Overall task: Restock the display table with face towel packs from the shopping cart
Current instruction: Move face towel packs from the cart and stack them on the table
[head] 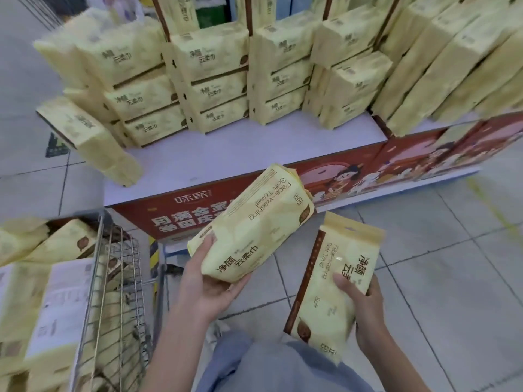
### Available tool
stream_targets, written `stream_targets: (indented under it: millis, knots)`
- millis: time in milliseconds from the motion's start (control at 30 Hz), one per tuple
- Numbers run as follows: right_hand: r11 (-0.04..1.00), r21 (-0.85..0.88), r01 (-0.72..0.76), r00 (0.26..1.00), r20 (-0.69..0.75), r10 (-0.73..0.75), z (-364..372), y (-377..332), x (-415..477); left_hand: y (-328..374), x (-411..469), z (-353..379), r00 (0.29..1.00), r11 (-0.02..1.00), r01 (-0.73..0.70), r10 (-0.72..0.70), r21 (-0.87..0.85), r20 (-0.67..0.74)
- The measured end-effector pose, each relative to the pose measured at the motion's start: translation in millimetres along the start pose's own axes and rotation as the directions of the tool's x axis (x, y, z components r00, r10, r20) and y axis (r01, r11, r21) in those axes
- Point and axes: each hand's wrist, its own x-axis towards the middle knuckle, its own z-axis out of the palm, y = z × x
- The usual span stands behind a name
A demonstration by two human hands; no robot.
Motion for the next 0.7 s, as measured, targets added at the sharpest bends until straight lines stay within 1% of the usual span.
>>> stream_targets:
  millis: [133, 267, 533, 700]
  knots:
    - [0.998, 0.068, 0.0, 0.998, -0.055, 0.004, -50.2, -2.6, 8.1, -44.0, 7.9, 17.4, 0.999, 0.998, 0.039, -0.038, 0.054, -0.021]
    - [0.993, 0.116, 0.024, 0.996, -0.092, -0.013, -80.1, -13.2, 25.2, -72.8, 11.0, 25.6, 0.997, 0.996, 0.055, -0.051, 0.073, -0.065]
    - [0.986, 0.156, 0.066, 0.994, -0.101, -0.051, -80.9, -57.8, 90.1, -85.3, 33.9, 49.9, 0.989, 0.992, 0.084, -0.071, 0.098, -0.131]
    - [0.988, 0.141, 0.064, 0.994, -0.1, -0.05, -71.7, -87.8, 148.3, -78.4, 72.3, 96.7, 0.982, 0.989, 0.105, -0.088, 0.102, -0.166]
